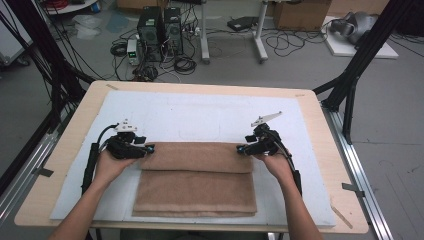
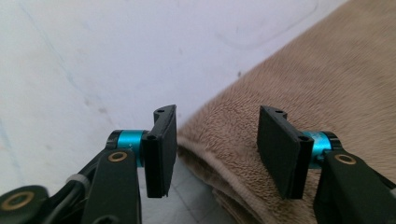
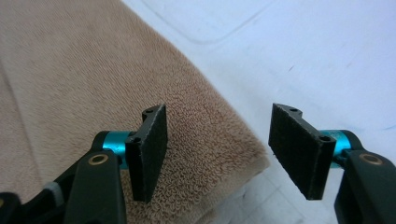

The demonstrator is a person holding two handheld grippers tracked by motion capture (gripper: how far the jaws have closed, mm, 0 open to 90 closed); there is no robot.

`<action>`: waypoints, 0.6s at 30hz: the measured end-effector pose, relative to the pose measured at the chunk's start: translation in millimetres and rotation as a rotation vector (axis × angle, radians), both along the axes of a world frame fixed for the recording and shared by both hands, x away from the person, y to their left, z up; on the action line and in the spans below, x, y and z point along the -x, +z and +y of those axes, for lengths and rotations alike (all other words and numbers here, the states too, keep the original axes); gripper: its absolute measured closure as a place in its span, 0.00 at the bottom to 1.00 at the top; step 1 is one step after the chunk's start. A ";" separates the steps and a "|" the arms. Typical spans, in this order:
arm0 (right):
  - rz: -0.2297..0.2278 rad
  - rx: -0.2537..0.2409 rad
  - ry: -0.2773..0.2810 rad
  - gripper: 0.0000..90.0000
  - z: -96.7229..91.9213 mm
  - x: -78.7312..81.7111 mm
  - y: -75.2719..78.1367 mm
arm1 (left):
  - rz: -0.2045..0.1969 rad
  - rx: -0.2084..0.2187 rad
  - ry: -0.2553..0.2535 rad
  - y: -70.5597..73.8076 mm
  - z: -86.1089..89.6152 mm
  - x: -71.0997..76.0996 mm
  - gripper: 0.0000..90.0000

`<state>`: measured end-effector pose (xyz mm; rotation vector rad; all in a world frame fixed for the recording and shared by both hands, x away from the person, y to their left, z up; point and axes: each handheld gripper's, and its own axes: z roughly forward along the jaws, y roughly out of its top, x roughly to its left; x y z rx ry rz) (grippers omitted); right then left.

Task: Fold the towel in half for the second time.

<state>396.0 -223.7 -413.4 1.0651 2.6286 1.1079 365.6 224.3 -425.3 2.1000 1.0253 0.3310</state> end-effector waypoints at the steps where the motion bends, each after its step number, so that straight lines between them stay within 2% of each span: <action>1: 0.022 -0.007 -0.001 0.40 0.5 -1.3 -3.7 | 0.015 0.013 -0.004 -3.0 -0.1 -1.6 0.52; 2: 0.040 -0.009 0.002 0.41 0.2 -2.2 -7.0 | 0.028 0.036 -0.006 -4.5 0.4 -2.2 0.54; 3: 0.057 -0.019 0.000 0.42 -0.3 -2.6 -10.0 | 0.036 0.038 -0.017 -5.1 1.4 -2.7 0.56; 5: 0.093 -0.060 0.018 0.55 -3.0 -3.1 -14.6 | 0.052 0.058 -0.036 -5.5 2.1 -2.6 0.62; 7: 0.112 -0.099 0.037 0.66 -4.6 -2.3 -16.9 | 0.063 0.064 -0.056 -5.0 1.5 -2.2 0.72; 9: 0.127 -0.098 0.062 0.78 -2.4 -0.6 -17.5 | 0.059 0.056 -0.068 -3.5 -0.9 -0.6 0.82; 12: 0.088 -0.071 0.089 0.85 1.2 3.3 -12.0 | 0.027 0.028 -0.066 1.2 -2.8 3.5 0.90; 14: 0.063 -0.067 0.098 0.86 0.6 6.7 -6.8 | 0.006 0.038 -0.062 7.1 0.2 7.7 0.92; 18: 0.018 -0.091 0.122 0.86 -5.1 18.3 9.9 | -0.065 0.093 -0.064 27.4 9.4 25.5 0.93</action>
